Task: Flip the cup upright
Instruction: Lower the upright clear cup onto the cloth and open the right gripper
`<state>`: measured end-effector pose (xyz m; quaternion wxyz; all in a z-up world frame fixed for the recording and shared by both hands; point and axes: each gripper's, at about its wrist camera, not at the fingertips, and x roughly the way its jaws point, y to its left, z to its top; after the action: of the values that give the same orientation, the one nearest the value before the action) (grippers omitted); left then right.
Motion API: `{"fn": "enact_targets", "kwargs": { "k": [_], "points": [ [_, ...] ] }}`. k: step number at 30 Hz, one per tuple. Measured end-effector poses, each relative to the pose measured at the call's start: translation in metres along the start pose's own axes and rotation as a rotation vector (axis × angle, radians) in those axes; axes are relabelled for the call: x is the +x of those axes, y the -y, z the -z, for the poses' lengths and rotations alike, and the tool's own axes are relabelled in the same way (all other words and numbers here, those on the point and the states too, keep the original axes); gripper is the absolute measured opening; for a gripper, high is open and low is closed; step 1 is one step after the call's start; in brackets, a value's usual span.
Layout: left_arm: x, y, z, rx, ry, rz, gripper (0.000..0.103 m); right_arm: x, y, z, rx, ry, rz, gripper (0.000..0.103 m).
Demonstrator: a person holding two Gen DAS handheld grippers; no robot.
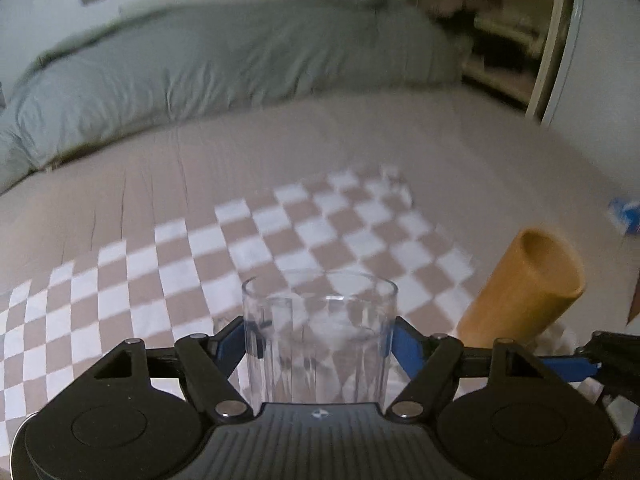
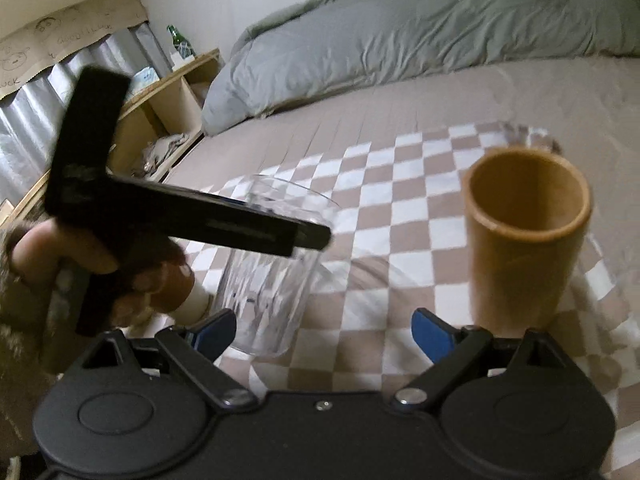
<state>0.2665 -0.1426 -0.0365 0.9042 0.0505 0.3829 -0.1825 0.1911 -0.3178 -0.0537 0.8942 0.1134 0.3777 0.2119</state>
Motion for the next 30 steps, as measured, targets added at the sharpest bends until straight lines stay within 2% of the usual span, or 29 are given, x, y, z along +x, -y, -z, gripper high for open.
{"fn": "enact_targets", "kwargs": {
  "k": [3,6,12,20,23,26,30],
  "points": [
    [-0.011,0.004,0.008,0.003,0.078,0.003,0.075,-0.005,-0.005,0.000,-0.025,0.023,0.027,0.094],
    [-0.015,0.006,0.020,0.005,0.117,0.006,0.075,-0.009,-0.010,0.000,-0.057,0.046,0.061,0.094],
    [-0.014,0.009,0.035,0.057,0.129,0.009,0.075,-0.006,-0.018,0.004,-0.123,0.045,0.117,0.093],
    [-0.017,0.007,0.039,0.051,0.126,0.016,0.076,-0.002,-0.024,0.005,-0.142,0.039,0.140,0.093],
    [-0.023,0.006,0.037,0.036,0.117,0.023,0.090,-0.002,-0.023,0.004,-0.142,0.038,0.149,0.093],
    [-0.033,0.009,0.037,0.038,0.127,0.028,0.092,-0.004,-0.024,0.003,-0.134,0.037,0.151,0.094],
    [-0.053,0.010,0.039,0.029,0.154,0.011,0.103,-0.016,-0.032,0.001,-0.149,0.062,0.154,0.097]
  ]
}}
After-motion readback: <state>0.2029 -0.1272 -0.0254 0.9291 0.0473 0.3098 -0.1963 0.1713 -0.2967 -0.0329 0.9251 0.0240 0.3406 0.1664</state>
